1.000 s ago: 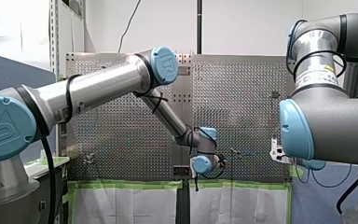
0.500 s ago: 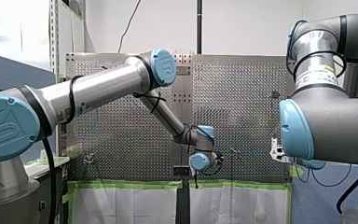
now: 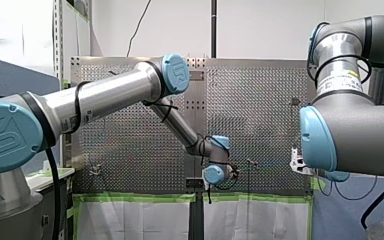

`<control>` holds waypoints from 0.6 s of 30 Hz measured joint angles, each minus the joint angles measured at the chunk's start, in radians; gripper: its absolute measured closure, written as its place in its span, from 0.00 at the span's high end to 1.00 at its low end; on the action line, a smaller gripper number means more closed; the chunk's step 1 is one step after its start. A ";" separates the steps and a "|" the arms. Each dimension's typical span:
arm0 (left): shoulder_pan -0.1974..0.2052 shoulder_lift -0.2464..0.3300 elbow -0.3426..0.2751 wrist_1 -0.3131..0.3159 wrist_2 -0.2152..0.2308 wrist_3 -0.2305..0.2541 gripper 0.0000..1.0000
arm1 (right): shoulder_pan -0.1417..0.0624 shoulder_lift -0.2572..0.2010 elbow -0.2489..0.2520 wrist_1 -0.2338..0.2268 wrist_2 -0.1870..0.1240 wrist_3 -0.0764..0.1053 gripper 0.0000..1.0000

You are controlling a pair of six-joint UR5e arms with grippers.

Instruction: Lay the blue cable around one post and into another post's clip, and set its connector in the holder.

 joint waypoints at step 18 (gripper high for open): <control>0.021 -0.003 0.011 0.000 0.011 -0.006 0.02 | -0.001 0.012 -0.014 0.001 0.000 0.006 0.00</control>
